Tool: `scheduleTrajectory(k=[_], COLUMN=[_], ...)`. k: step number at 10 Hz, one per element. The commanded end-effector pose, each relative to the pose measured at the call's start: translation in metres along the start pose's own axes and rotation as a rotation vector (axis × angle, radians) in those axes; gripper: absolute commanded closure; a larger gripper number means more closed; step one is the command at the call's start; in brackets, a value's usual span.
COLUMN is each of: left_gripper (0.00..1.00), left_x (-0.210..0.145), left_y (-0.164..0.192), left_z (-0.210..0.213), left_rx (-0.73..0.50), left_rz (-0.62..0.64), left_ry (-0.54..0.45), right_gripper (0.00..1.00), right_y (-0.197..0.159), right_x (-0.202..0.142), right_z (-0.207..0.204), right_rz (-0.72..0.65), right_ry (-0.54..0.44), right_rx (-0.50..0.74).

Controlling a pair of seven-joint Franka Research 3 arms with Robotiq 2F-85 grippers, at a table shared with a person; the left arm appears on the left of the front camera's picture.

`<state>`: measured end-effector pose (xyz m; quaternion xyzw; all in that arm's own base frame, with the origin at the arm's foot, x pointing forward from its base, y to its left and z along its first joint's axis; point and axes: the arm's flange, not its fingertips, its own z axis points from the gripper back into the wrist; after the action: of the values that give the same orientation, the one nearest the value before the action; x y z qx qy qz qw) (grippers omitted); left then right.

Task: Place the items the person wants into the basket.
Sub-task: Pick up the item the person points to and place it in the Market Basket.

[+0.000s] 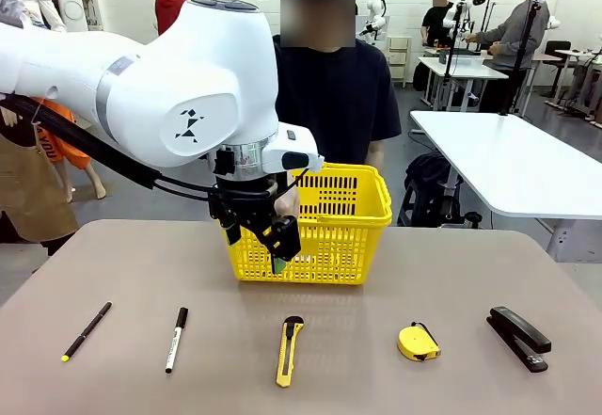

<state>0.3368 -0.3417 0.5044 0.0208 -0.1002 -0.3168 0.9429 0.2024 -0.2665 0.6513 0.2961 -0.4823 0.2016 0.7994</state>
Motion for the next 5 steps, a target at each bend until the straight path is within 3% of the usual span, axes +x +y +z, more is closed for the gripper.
scheduleTrajectory(k=[1,2,3,5], left_gripper=[0.0,0.0,0.0,0.0], left_x=[0.0,-0.005,-0.011,-0.019], left_y=[0.0,-0.012,-0.025,-0.044], left_z=[0.0,-0.022,-0.041,-0.08], left_rx=[0.0,-0.051,-0.058,-0.071], left_rz=[0.0,0.209,0.311,0.409], left_ry=[0.0,-0.003,-0.019,-0.001], right_gripper=[0.0,0.0,0.0,0.0], right_y=[-0.001,-0.001,-0.001,-0.001], right_x=[0.002,0.002,0.002,0.002], right_z=[-0.001,-0.001,-0.001,-0.001], right_rz=[0.016,0.016,0.016,0.016], right_ry=[-0.02,-0.02,-0.02,-0.02], right_rx=[0.012,0.012,0.012,0.012])
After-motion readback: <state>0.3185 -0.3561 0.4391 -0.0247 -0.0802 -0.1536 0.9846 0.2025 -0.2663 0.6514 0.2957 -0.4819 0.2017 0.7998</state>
